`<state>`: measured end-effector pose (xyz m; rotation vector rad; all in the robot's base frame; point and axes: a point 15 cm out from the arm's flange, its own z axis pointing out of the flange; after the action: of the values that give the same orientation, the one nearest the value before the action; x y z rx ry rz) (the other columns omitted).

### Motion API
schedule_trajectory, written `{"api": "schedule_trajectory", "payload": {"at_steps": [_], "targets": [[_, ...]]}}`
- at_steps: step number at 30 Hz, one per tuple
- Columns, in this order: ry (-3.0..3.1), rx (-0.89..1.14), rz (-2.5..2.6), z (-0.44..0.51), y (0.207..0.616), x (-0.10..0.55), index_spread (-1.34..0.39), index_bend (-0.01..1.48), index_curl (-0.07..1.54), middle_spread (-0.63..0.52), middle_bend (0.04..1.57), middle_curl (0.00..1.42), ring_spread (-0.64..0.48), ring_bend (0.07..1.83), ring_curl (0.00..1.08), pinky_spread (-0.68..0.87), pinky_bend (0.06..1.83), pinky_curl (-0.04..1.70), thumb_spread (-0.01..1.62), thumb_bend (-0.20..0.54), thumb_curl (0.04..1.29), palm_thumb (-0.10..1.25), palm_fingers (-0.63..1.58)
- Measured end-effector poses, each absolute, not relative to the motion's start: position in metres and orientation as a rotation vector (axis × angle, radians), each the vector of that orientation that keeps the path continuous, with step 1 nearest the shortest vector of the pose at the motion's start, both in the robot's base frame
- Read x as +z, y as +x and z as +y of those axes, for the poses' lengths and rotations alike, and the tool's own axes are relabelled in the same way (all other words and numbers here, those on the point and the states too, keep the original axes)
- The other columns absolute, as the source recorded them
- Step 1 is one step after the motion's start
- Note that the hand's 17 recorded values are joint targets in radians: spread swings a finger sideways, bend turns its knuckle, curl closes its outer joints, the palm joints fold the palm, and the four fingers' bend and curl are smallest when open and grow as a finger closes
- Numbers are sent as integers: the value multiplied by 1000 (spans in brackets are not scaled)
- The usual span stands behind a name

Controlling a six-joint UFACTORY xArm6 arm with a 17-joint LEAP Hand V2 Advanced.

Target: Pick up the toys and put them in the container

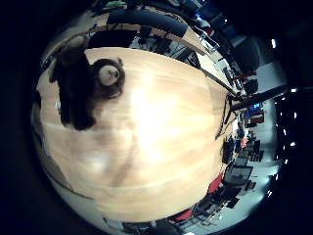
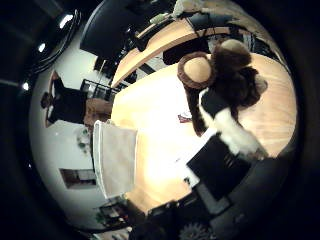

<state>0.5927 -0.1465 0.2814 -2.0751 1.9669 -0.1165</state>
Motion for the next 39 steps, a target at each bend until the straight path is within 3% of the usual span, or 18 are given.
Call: {"api": "schedule_trajectory", "payload": {"at_steps": [11,26,30,34,39], "targets": [[-2140,-44,1919,-119,617,264,-532,208,458,-340,442,409,-259,679,291,128,801,209,917,-32,301,565,211],[-2118,-103,1918,-107,644,237,-507,177,395,-295,380,379,-234,650,267,241,627,142,914,-18,316,591,308],[-2054,-177,1941,-113,658,242,-531,203,391,-350,425,389,-323,790,289,149,595,108,928,8,338,713,564],[-1994,-236,1967,-122,671,238,-572,169,388,-440,521,432,-398,951,349,-183,829,140,927,30,366,857,1087],[-1972,-231,1993,-129,670,233,-591,231,454,-455,680,515,-376,1036,426,-426,1006,239,915,15,382,945,1299]]}}
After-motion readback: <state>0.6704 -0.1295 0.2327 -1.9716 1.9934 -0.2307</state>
